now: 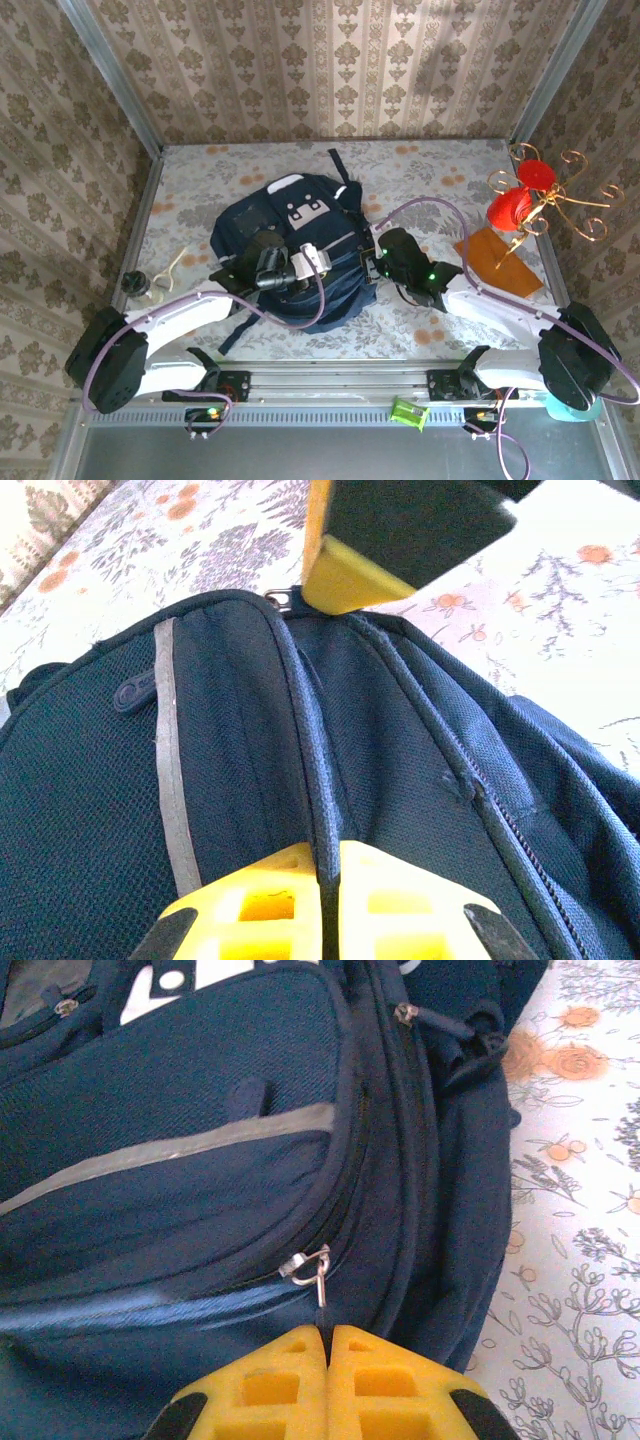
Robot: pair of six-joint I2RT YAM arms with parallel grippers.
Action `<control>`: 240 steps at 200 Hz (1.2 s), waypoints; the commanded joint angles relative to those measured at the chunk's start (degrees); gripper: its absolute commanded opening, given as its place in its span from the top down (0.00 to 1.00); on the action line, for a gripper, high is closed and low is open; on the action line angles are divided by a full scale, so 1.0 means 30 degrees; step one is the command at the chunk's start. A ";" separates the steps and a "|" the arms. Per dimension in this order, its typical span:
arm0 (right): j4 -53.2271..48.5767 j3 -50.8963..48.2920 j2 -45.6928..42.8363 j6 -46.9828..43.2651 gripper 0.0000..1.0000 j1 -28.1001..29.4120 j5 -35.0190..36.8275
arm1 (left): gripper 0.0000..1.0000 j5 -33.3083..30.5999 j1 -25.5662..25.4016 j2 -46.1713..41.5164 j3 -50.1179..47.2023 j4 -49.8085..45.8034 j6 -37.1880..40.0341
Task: Pack the student bag
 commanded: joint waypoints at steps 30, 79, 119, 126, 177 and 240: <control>-0.1732 0.0059 -0.0440 0.0115 1.00 -0.0997 0.2603 | 1.00 0.4650 0.1676 -0.2261 -0.1075 0.0126 0.3593; -0.0480 0.0815 0.0912 -0.1502 1.00 -0.2973 -0.1779 | 1.00 0.6152 0.1922 -0.2651 -0.1775 -0.0288 0.6416; -0.0967 0.2388 0.2564 -0.1959 1.00 -0.3799 -0.3676 | 1.00 0.7022 0.1943 -0.1917 -0.1643 -0.0269 0.7547; -0.1072 0.2644 0.2821 -0.1929 1.00 -0.3892 -0.3878 | 1.00 0.7121 0.1950 -0.1774 -0.1614 -0.0229 0.7738; -0.2157 0.3600 0.3799 -0.1910 1.00 -0.4255 -0.3780 | 1.00 0.7322 0.2334 -0.1075 -0.1321 0.0203 0.8319; -0.1570 0.1449 0.1406 -0.0956 1.00 -0.4595 -0.1989 | 1.00 0.8181 0.2865 0.0748 -0.0160 0.1133 0.8755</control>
